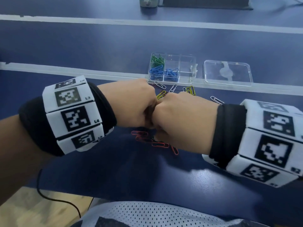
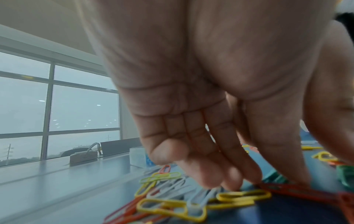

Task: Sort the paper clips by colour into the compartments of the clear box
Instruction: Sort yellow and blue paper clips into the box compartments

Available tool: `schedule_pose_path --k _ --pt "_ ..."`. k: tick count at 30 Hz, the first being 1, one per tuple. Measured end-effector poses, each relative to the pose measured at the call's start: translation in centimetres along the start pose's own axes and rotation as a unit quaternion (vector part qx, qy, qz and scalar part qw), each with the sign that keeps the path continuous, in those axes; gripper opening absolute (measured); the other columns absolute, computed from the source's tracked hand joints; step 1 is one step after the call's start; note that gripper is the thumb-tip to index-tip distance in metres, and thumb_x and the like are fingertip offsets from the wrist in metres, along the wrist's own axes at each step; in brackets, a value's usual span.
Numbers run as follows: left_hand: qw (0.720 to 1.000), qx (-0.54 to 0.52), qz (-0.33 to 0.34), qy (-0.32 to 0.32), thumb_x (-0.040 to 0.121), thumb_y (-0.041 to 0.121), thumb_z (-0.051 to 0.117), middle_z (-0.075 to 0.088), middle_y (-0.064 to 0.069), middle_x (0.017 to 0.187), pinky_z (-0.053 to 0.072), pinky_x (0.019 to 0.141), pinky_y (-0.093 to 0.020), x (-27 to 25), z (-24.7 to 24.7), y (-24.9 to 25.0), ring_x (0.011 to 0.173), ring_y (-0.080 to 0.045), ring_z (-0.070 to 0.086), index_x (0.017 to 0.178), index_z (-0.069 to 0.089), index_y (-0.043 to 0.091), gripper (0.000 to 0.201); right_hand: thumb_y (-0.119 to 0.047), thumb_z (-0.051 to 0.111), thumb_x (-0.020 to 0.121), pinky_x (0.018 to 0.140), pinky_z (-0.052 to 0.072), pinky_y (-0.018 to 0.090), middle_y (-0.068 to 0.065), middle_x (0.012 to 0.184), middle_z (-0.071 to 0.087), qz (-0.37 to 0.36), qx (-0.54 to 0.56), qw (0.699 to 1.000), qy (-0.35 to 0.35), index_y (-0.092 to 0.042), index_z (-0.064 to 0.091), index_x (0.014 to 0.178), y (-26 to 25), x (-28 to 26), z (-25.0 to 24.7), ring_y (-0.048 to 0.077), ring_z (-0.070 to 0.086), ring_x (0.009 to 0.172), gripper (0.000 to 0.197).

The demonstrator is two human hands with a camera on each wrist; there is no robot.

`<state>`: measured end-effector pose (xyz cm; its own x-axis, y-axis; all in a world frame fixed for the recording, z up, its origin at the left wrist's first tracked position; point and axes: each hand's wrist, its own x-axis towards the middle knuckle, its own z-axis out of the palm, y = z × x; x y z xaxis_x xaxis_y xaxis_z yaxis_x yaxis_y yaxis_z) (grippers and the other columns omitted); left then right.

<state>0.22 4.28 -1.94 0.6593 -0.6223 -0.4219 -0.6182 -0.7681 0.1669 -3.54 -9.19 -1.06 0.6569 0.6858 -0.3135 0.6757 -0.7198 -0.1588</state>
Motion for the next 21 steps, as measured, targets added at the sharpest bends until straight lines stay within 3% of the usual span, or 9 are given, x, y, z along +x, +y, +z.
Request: schedule_pose_path --k 2,4,6,9,11,15,18,21 --pt "1.000 -0.008 -0.001 0.000 0.075 0.039 0.059 0.070 -0.005 0.079 0.050 0.068 -0.033 -0.2 0.2 -0.2 0.068 -0.022 0.055 0.076 0.068 0.017 0.024 -0.030 0.049 0.087 0.066 0.041 0.034 0.003 0.081 0.038 0.007 -0.007 1.000 -0.009 -0.016 0.053 0.079 0.1 0.2 0.1 0.032 0.059 0.093 0.017" --pt "1.000 -0.025 0.010 0.006 0.076 0.035 0.064 0.072 0.002 0.081 0.050 0.071 -0.030 -0.3 0.3 -0.4 0.071 -0.016 0.057 0.080 0.071 0.023 0.015 -0.023 0.050 0.086 0.064 0.041 0.034 0.001 0.068 0.029 0.025 -0.025 0.999 -0.002 -0.017 0.029 0.060 0.7 0.3 0.2 0.032 0.059 0.089 0.035" --pt "0.999 -0.028 0.017 0.007 0.077 0.032 0.062 0.072 0.005 0.083 0.049 0.074 -0.029 -0.5 0.5 -0.5 0.073 -0.014 0.059 0.080 0.072 0.026 0.012 -0.018 0.050 0.084 0.063 0.041 0.033 -0.001 0.061 0.022 0.036 -0.053 0.998 0.013 -0.019 0.018 0.056 1.5 0.6 0.2 0.030 0.054 0.080 0.043" --pt "0.999 -0.018 0.018 0.029 0.074 0.031 0.049 0.068 0.002 0.074 0.050 0.071 -0.029 -0.6 0.7 -0.3 0.067 -0.017 0.056 0.064 0.060 0.027 0.015 -0.021 0.048 0.083 0.062 0.038 0.030 0.001 0.061 0.025 0.054 -0.067 0.996 0.021 -0.018 0.024 0.055 2.7 1.0 0.0 0.028 0.045 0.073 0.037" --pt "1.000 -0.013 0.003 0.028 0.075 0.029 0.050 0.065 0.003 0.069 0.048 0.069 -0.027 -0.5 0.7 -0.2 0.063 -0.015 0.053 0.063 0.052 0.025 0.013 -0.026 0.049 0.083 0.063 0.039 0.030 0.002 0.061 0.029 0.068 -0.049 0.996 0.019 -0.017 0.028 0.055 3.2 0.8 -0.2 0.031 0.046 0.073 0.036" --pt "0.997 -0.056 -0.035 0.051 0.079 0.029 0.059 0.059 0.009 0.065 0.041 0.065 -0.025 -0.7 0.2 -1.0 0.059 -0.001 0.046 0.069 0.051 0.028 0.013 -0.041 0.059 0.080 0.071 0.051 0.035 0.006 0.076 0.045 0.077 -0.008 0.997 0.002 -0.020 0.045 0.068 3.5 0.3 -0.4 0.035 0.059 0.085 0.027" --pt "0.995 -0.055 -0.033 0.078 0.080 0.036 0.060 0.058 0.010 0.066 0.041 0.069 -0.026 -0.3 0.0 -1.1 0.060 0.003 0.039 0.077 0.054 0.033 0.008 -0.037 0.057 0.081 0.069 0.050 0.032 0.003 0.070 0.047 0.068 -0.019 0.997 -0.001 -0.021 0.049 0.069 3.3 0.1 -0.3 0.031 0.058 0.081 0.022" --pt "0.997 -0.031 -0.016 0.072 0.080 0.039 0.059 0.056 0.009 0.073 0.046 0.075 -0.031 0.7 0.0 -0.2 0.065 -0.008 0.041 0.094 0.064 0.031 0.017 -0.030 0.053 0.079 0.066 0.047 0.031 -0.001 0.058 0.033 0.068 -0.028 0.997 -0.003 -0.020 0.033 0.057 2.9 0.0 -0.4 0.028 0.046 0.069 0.031"
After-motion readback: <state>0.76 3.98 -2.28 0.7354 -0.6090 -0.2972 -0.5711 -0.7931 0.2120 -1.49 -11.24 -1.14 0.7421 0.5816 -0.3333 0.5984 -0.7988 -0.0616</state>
